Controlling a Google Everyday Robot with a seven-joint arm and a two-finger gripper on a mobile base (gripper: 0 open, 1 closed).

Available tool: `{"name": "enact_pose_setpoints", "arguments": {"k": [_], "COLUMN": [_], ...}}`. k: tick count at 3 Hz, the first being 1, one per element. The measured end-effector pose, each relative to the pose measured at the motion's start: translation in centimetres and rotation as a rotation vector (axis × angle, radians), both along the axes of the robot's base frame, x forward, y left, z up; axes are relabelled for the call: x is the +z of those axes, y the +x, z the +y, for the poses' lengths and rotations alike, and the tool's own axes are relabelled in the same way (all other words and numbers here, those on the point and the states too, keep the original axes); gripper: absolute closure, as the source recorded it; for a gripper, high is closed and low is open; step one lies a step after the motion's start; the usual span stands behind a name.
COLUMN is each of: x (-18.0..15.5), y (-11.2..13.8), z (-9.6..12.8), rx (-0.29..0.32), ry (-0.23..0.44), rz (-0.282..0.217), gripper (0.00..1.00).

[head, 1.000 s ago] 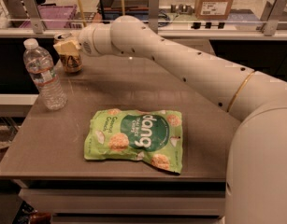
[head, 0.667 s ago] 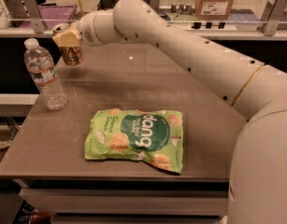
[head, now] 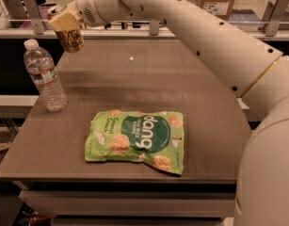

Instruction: Pick orange can

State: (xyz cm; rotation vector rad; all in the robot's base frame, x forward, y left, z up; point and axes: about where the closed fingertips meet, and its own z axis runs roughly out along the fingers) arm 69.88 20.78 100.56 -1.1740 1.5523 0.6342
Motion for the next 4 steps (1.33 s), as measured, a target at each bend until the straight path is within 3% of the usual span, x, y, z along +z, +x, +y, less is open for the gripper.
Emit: {"name": "enact_pose_setpoints", "arguments": {"k": [3, 4], "x": [6.9, 6.9], "y": [-1.5, -1.5], "z": [0.4, 0.4], "rx": [0.027, 0.027], "ry": [-0.076, -0.076], "rz": [-0.127, -0.127], "gripper": [1.00, 1.00]}}
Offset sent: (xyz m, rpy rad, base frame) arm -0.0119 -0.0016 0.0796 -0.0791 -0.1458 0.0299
